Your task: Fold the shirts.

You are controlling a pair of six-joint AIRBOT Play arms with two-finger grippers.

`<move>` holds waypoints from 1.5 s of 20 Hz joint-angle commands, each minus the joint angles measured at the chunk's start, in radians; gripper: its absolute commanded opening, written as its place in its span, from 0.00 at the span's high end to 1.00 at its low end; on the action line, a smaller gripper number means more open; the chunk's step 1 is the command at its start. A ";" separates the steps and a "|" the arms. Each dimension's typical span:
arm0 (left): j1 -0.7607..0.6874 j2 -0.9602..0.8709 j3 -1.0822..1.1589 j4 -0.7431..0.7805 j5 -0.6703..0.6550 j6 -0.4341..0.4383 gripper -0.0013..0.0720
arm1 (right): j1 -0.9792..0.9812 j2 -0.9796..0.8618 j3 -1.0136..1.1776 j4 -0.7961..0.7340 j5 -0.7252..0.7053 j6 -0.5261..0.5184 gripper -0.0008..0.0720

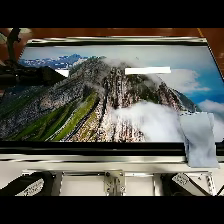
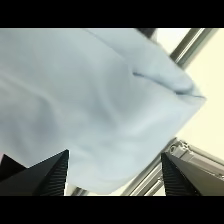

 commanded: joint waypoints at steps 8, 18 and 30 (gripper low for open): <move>-0.294 -0.285 0.108 0.807 -0.087 -0.291 0.01 | 0.848 0.162 0.212 -0.087 -0.320 0.094 0.17; -0.310 -0.290 0.116 0.788 -0.193 -0.298 0.00 | 1.057 0.015 0.212 0.124 -0.040 0.151 0.06; -0.310 -0.309 0.109 0.769 -0.193 -0.297 0.00 | 1.061 0.015 0.212 0.161 -0.040 0.151 0.06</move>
